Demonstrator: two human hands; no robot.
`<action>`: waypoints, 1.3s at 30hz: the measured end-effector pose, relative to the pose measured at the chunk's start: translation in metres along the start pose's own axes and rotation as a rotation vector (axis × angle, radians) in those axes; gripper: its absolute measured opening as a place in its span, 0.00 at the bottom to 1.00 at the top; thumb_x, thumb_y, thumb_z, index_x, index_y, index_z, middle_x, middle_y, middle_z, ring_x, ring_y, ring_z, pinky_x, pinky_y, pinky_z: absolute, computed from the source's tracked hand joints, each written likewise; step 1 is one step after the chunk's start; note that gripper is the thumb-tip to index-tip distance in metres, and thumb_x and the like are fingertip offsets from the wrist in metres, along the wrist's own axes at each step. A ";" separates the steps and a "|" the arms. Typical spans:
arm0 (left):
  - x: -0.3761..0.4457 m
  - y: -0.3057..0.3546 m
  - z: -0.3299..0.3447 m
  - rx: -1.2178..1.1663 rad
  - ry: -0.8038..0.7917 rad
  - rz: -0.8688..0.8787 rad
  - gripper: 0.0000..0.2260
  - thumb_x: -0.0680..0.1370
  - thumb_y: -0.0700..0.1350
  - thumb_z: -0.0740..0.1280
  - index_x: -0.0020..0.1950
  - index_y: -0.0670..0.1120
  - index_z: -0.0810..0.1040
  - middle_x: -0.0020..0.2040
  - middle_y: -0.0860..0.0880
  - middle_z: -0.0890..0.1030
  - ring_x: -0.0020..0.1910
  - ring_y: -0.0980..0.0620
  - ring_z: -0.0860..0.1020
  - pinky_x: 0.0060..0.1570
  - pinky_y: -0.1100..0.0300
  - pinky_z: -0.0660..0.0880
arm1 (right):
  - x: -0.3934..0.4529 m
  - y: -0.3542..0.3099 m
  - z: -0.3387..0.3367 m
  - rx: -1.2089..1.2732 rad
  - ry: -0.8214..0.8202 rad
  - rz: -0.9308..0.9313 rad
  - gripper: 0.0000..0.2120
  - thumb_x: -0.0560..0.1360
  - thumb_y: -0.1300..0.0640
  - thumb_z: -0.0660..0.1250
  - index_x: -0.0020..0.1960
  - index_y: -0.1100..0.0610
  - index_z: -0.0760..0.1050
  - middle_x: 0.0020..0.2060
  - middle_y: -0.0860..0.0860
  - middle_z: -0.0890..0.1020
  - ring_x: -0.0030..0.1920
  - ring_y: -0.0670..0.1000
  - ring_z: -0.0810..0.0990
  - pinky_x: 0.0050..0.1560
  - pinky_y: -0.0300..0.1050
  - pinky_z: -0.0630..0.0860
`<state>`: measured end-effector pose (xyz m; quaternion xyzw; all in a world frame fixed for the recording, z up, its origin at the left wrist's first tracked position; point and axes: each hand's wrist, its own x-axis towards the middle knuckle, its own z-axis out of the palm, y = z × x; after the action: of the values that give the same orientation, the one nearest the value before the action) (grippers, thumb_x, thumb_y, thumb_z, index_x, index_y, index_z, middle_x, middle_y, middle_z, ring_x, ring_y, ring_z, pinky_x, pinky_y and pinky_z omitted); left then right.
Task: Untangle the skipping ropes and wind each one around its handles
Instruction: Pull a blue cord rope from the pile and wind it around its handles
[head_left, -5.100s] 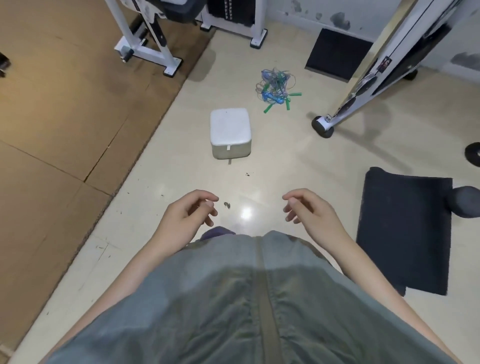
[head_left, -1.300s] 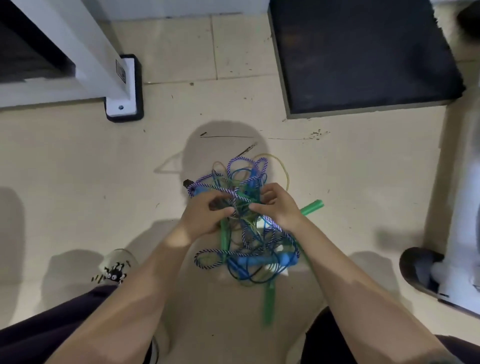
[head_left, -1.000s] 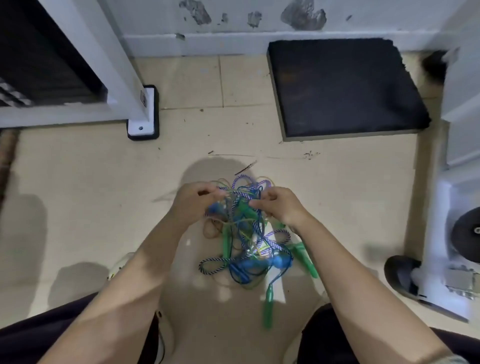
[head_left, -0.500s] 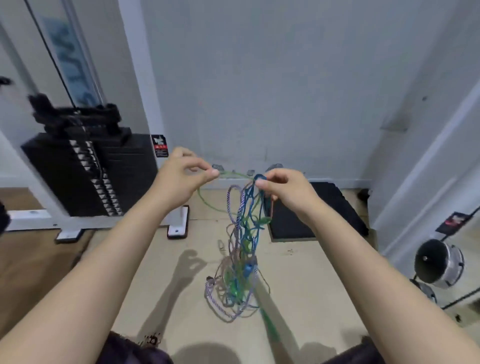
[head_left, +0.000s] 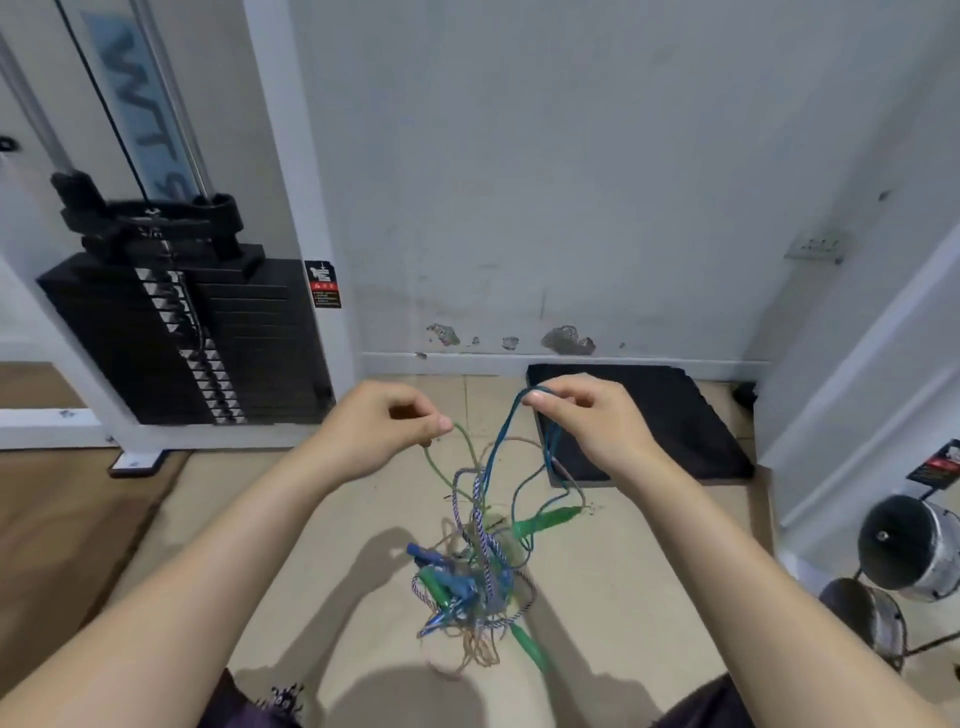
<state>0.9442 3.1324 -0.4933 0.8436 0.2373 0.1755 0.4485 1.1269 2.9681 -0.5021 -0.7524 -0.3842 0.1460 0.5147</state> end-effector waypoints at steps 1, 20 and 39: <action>0.002 0.000 0.002 -0.021 -0.010 -0.005 0.07 0.74 0.43 0.74 0.40 0.39 0.83 0.31 0.52 0.81 0.28 0.64 0.74 0.31 0.73 0.68 | 0.001 0.002 0.000 0.030 -0.062 0.018 0.04 0.75 0.58 0.72 0.43 0.58 0.83 0.37 0.55 0.82 0.37 0.43 0.78 0.41 0.33 0.72; 0.008 -0.015 0.060 -0.224 -0.474 -0.034 0.04 0.79 0.39 0.68 0.53 0.41 0.80 0.54 0.47 0.85 0.55 0.56 0.81 0.59 0.64 0.74 | -0.017 -0.024 -0.014 0.655 -0.229 -0.017 0.07 0.78 0.57 0.64 0.48 0.60 0.79 0.41 0.56 0.83 0.37 0.51 0.80 0.41 0.40 0.75; 0.011 0.004 0.038 -0.703 -0.180 -0.129 0.08 0.78 0.42 0.64 0.44 0.39 0.79 0.25 0.51 0.66 0.21 0.58 0.58 0.22 0.68 0.57 | -0.021 -0.005 -0.024 0.186 -0.196 0.216 0.37 0.63 0.30 0.66 0.60 0.57 0.70 0.26 0.52 0.73 0.27 0.54 0.75 0.51 0.60 0.80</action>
<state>0.9735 3.1109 -0.5092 0.6333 0.1746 0.1428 0.7403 1.1260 2.9381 -0.4912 -0.7205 -0.3344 0.3080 0.5237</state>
